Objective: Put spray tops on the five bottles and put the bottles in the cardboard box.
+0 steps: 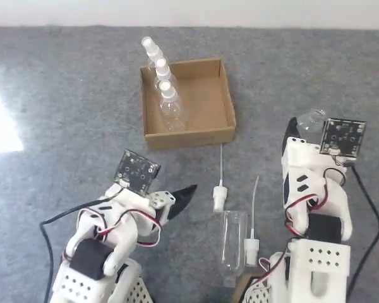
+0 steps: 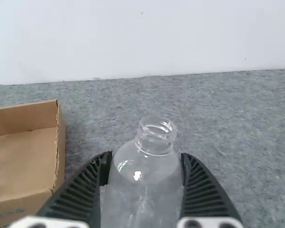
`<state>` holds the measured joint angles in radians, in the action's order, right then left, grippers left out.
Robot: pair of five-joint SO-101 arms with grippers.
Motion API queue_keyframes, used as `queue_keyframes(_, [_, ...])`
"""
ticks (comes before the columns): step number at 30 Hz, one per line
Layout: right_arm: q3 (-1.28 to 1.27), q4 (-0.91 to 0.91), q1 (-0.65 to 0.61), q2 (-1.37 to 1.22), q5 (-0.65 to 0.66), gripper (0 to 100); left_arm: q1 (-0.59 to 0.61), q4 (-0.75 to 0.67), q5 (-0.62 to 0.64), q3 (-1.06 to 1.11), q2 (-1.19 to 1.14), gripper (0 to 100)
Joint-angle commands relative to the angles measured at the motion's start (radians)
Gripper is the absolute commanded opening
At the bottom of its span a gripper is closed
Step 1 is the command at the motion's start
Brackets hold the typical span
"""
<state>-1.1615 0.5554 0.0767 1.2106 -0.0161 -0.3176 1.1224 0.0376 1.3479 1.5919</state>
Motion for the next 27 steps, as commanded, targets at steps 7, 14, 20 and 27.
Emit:
queue_keyframes(7, [0.012, -0.027, 0.053, 0.019, -0.025, 6.6, -0.038, -0.063, -0.025, -0.166, -0.385, 30])
queue_keyframes(14, [0.012, -0.027, 0.107, 0.019, -0.097, 6.9, -0.068, -0.104, 0.055, -0.321, -0.733, 30])
queue_keyframes(20, [0.012, -0.027, 0.108, 0.019, -0.098, 6.9, -0.219, -0.203, 0.147, -0.351, -0.967, 29])
queue_keyframes(27, [0.012, -0.027, 0.11, 0.019, -0.095, 6.9, -0.245, -0.293, 0.209, -0.423, -1.172, 29])
